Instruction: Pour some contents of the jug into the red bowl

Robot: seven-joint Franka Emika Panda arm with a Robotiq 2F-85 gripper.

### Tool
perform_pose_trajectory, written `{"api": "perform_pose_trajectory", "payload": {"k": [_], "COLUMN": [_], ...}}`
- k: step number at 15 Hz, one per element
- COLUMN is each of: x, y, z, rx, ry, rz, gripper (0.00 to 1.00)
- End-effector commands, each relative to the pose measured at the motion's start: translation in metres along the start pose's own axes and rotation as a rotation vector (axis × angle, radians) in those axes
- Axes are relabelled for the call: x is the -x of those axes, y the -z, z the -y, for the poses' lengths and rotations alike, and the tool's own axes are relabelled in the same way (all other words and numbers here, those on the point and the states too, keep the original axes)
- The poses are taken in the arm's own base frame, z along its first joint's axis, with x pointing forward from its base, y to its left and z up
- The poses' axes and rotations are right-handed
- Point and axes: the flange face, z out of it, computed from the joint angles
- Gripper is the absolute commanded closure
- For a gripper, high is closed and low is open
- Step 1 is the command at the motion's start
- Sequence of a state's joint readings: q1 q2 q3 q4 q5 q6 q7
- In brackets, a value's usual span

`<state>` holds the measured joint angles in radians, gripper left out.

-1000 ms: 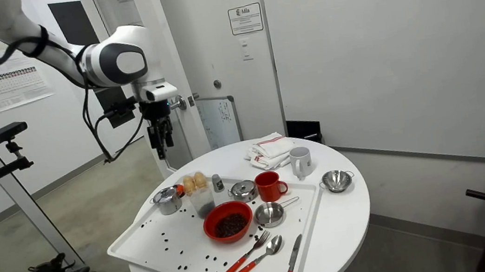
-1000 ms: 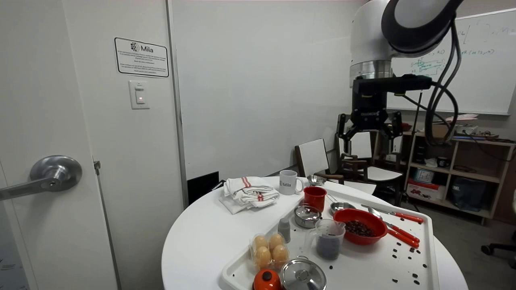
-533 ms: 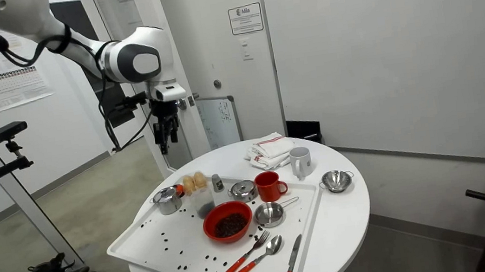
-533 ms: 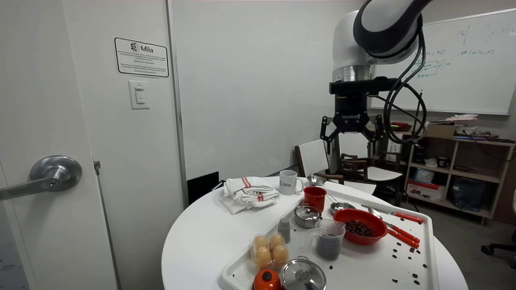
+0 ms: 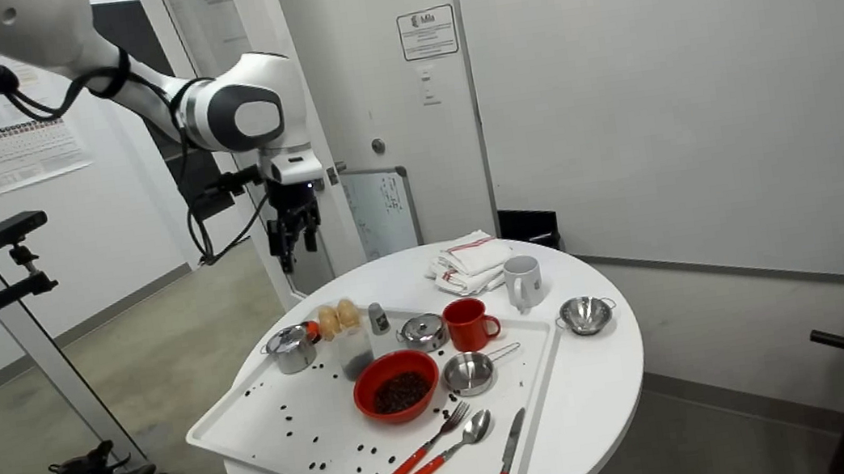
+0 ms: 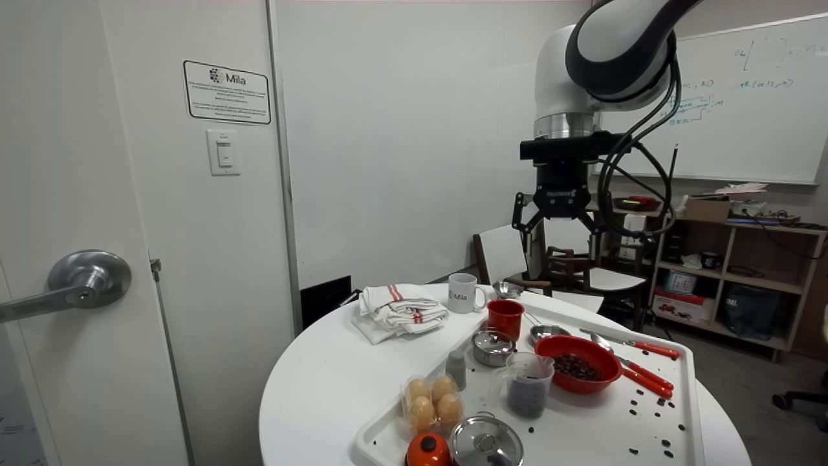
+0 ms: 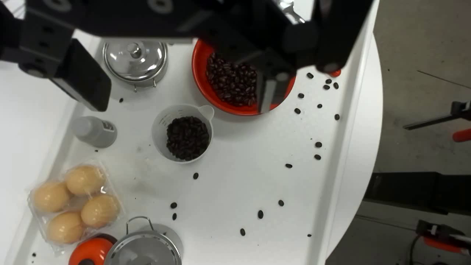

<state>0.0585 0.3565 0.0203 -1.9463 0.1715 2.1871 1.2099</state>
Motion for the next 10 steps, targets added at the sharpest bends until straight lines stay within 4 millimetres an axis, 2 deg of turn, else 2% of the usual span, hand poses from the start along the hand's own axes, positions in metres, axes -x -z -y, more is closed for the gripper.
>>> {"api": "perform_pose_trajectory", "payload": {"k": [1, 5, 10], "x": [0.000, 0.010, 0.025], "y": [-0.023, -0.047, -0.095], "z": [0.002, 0.013, 0.042], "rx": [-0.036, -0.084, -0.209], "ry": [-0.195, -0.389, -0.600], "rz": [0.016, 0.049, 0.010], "gripper": [0.00, 0.00, 0.00]}}
